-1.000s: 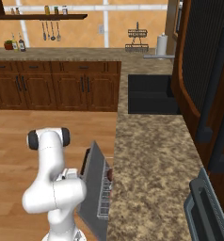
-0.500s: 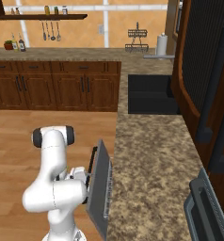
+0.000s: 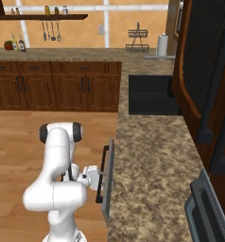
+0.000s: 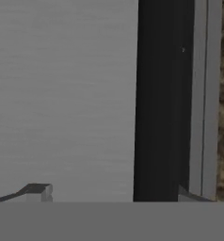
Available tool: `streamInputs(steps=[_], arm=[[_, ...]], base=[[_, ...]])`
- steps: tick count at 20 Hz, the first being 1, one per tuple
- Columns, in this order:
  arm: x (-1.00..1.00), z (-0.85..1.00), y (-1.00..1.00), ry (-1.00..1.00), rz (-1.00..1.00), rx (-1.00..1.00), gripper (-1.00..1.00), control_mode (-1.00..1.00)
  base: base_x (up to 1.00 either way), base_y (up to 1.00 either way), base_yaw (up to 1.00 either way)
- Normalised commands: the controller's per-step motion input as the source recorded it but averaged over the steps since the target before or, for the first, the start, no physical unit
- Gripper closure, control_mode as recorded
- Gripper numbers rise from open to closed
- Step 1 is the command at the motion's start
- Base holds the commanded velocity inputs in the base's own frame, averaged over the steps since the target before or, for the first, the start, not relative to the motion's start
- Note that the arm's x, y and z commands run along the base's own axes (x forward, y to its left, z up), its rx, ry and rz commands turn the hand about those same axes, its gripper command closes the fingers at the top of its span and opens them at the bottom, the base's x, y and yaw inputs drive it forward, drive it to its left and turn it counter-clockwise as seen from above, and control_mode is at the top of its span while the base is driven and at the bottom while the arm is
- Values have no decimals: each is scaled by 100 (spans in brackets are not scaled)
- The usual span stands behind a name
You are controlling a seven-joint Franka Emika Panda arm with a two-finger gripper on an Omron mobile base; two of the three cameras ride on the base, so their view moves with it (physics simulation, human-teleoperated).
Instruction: Pick up the cup and bowl from the counter, place them in the dishwasher, and close the dishwasher door.
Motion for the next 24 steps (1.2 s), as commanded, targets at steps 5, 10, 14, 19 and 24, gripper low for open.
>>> streamInputs(steps=[5,10,14,19,24], arm=[[48,-79,-100,1,0,-12,-100,-100],[58,-77,-100,0,0,-4,-100,-100],[59,-82,-100,0,0,-2,-100,-100],[55,-82,-100,0,0,-1,-100,-100],[42,-81,-100,-16,0,-1,-100,-100]], base=[[0,0,0],[0,0,0],[0,0,0],[0,0,0],[0,0,0]])
